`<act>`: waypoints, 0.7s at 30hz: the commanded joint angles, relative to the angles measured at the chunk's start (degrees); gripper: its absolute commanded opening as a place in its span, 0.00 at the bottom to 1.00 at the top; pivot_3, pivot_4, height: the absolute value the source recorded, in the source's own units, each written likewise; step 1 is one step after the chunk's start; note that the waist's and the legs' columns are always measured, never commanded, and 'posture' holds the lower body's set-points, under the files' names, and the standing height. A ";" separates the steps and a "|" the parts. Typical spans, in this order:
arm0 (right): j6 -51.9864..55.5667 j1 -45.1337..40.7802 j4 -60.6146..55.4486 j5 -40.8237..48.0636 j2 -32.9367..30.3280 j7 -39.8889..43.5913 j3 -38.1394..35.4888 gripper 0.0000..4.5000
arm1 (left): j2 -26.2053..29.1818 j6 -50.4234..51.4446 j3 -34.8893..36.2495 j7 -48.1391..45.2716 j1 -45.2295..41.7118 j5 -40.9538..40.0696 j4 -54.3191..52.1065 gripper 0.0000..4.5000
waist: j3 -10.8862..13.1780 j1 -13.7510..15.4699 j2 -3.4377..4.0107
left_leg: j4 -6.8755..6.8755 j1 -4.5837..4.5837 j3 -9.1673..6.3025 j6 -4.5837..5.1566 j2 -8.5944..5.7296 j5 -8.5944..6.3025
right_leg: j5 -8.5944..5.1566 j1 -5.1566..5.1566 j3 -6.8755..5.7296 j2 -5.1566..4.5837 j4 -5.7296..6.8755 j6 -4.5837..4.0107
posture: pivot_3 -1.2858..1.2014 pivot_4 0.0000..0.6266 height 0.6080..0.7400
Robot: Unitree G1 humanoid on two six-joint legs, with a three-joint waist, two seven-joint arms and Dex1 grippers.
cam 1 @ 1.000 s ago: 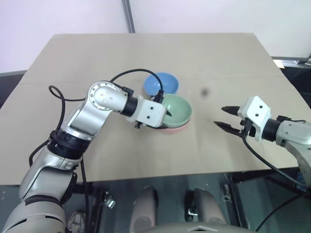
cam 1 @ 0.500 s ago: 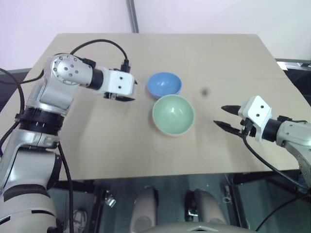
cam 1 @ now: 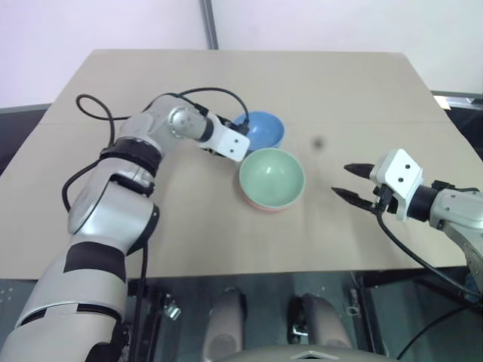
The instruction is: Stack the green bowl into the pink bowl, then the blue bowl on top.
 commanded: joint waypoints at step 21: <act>-2.15 0.11 0.27 0.58 -1.17 0.72 -3.11 0.61 | 16.93 11.92 15.13 -42.49 16.09 -45.29 -46.80 0.02 | 0.04 -1.21 -0.01 | -0.02 0.06 0.01 -0.01 0.01 0.01 | 0.02 0.01 0.05 -0.01 0.05 -0.04 | 0.52 0.24 1.00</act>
